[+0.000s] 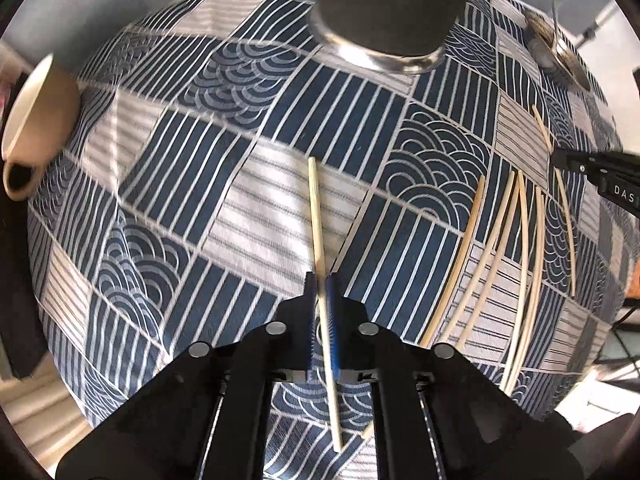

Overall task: Organize utensils
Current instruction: 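Close the left gripper on a chopstick while the right gripper grasps another chopstick, then raise the left gripper's chopstick over the black holder while the right gripper carries its chopstick there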

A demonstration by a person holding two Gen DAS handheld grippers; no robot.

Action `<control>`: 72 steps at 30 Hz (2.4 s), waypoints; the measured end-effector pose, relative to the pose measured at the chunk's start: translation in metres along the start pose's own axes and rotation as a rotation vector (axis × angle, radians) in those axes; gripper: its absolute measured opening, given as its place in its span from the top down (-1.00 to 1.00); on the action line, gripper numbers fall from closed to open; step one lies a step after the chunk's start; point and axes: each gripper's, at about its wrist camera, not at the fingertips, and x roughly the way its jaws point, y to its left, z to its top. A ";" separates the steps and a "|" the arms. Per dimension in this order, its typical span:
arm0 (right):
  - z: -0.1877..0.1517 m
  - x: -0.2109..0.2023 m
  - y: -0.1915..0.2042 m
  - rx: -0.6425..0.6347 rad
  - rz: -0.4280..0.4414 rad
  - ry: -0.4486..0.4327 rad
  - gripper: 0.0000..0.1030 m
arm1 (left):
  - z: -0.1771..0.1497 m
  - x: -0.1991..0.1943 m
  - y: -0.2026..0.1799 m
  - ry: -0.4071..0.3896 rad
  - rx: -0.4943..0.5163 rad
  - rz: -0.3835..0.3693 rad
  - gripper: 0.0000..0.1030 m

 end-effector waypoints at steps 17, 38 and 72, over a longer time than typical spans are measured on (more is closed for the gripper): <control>-0.013 -0.061 -0.020 0.072 0.242 -0.109 0.92 | -0.013 -0.033 0.045 0.005 -0.069 -0.018 0.91; 0.009 -0.117 0.019 -0.027 0.341 -0.255 0.97 | 0.004 -0.131 0.007 -0.212 -0.024 -0.054 0.91; 0.027 0.009 0.030 0.031 -0.054 0.022 0.92 | -0.013 -0.159 0.014 -0.278 -0.091 -0.085 0.91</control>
